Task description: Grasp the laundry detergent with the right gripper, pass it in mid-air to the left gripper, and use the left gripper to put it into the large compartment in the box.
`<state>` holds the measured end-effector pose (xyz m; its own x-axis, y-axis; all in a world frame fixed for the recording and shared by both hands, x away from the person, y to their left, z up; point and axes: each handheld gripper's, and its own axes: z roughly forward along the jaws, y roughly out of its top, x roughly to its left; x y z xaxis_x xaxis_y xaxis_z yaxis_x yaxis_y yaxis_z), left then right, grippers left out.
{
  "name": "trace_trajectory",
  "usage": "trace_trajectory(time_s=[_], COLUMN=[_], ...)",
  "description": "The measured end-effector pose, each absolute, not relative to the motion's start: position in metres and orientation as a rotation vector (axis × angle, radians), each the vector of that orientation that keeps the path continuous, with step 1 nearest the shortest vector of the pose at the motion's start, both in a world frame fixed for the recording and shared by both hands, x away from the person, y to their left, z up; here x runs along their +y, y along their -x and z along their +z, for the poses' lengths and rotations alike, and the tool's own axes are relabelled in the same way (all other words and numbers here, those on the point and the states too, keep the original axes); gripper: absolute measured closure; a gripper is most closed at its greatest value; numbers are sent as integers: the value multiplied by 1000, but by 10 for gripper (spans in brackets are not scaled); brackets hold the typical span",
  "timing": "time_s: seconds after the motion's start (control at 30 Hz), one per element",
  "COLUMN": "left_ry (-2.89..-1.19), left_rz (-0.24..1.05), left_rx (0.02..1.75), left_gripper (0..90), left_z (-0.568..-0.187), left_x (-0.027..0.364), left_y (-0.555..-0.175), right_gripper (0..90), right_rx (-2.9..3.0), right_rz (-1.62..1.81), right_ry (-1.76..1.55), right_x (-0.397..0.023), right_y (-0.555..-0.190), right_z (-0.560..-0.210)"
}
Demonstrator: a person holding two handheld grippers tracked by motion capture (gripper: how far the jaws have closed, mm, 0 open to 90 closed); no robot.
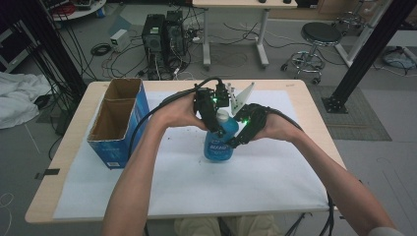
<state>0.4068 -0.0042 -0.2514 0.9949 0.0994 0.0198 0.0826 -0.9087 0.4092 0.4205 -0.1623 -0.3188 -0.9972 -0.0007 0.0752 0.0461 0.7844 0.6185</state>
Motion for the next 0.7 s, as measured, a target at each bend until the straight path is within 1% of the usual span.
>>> trace_trajectory(time_s=[0.7], left_ry=[-2728], left_rz=[67], left_rx=[138], left_gripper=[377], left_z=[-247], left_x=[0], left_y=[-404], right_gripper=[300], right_rx=[-2939], right_rz=[-1007], right_ry=[88], right_x=[-175], right_y=[-419], right_z=[-308])
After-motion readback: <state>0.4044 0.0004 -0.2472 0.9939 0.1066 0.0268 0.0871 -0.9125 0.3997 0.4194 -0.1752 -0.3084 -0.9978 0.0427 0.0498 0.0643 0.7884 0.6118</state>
